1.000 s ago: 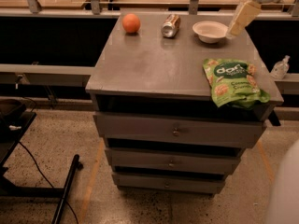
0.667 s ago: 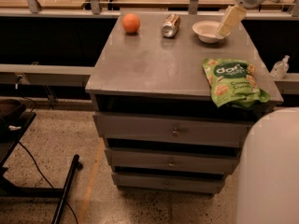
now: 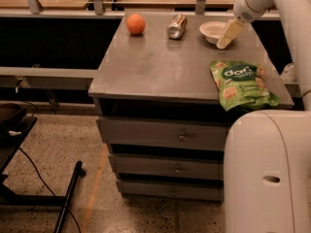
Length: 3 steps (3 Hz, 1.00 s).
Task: Move paper bowl near green rice chip bag
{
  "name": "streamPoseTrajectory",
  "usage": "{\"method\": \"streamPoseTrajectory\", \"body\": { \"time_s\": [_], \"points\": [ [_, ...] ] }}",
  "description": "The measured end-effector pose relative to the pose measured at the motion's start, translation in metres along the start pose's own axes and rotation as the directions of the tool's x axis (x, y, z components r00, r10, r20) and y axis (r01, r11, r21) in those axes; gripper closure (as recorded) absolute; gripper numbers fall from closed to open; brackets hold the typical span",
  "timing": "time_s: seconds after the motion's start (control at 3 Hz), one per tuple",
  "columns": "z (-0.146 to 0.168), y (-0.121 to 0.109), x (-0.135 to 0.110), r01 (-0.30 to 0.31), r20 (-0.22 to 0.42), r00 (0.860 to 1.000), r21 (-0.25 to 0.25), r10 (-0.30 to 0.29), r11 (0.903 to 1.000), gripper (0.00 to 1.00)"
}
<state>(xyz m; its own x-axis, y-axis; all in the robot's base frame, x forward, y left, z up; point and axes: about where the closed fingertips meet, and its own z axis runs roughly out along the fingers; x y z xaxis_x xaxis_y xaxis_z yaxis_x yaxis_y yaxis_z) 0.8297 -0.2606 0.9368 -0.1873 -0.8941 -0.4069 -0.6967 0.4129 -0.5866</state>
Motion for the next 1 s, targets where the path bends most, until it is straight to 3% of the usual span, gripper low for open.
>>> {"method": "streamPoseTrajectory", "body": {
  "time_s": [0.67, 1.0],
  "points": [
    [0.048, 0.012, 0.013, -0.032, -0.038, 0.999, -0.033, 0.03, 0.999, 0.3],
    [0.069, 0.024, 0.025, -0.043, -0.081, 0.996, -0.063, 0.037, 0.9971, 0.32]
  ]
}}
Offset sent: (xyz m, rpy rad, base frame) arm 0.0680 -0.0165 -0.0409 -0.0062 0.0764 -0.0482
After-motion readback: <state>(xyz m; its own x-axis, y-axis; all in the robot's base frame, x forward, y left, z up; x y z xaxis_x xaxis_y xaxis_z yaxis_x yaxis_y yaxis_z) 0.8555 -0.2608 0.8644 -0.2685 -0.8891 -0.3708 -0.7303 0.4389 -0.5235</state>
